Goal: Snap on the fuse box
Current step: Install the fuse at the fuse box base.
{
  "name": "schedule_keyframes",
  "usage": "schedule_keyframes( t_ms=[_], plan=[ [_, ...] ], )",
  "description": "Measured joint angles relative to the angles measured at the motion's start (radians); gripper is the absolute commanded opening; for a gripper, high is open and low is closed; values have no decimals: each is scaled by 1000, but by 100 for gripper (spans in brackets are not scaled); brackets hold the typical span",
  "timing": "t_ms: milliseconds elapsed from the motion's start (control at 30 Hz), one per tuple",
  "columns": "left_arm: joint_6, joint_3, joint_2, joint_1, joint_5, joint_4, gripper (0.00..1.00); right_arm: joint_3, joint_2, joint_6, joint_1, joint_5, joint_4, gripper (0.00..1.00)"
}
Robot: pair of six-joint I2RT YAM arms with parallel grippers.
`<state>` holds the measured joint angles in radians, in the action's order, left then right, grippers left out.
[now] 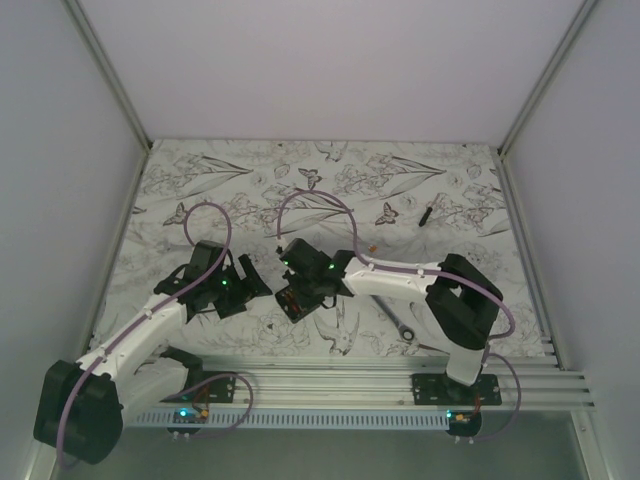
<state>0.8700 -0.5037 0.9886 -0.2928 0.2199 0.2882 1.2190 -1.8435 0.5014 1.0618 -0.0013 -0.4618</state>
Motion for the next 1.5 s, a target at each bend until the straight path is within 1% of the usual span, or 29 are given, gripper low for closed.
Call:
schedule_keyframes(
  t_ms=[133, 433, 733, 800, 867, 967, 1033, 1100, 1200, 1300, 1500],
  plan=[
    [0, 0, 4, 0, 0, 0, 86, -36, 16, 15, 0, 6, 42, 0],
    [0, 0, 8, 0, 0, 0, 86, -10, -10, 39, 0, 8, 40, 0],
    [0, 0, 7, 0, 7, -1, 86, -22, 23, 38, 3, 30, 37, 0],
    [0, 0, 5, 0, 11, -1, 86, -13, 25, 31, 3, 41, 16, 3],
    [0, 0, 5, 0, 14, -1, 86, -6, 25, 26, 3, 52, -2, 9],
    [0, 0, 5, 0, 15, -1, 86, 2, 25, 10, 3, 61, -19, 16],
    [0, 0, 5, 0, 16, -1, 86, 8, 25, 2, 3, 64, -27, 22],
    [0, 0, 5, 0, 16, -1, 86, 14, 25, -1, 3, 63, -29, 27],
    [0, 0, 5, 0, 18, -1, 86, 23, 29, -6, 3, 64, -28, 38],
    [0, 0, 5, 0, 18, -1, 86, 24, 53, -16, 3, 69, -26, 43],
    [0, 0, 3, 0, 19, -1, 86, 25, 117, -23, -24, 121, -21, 48]
  ],
)
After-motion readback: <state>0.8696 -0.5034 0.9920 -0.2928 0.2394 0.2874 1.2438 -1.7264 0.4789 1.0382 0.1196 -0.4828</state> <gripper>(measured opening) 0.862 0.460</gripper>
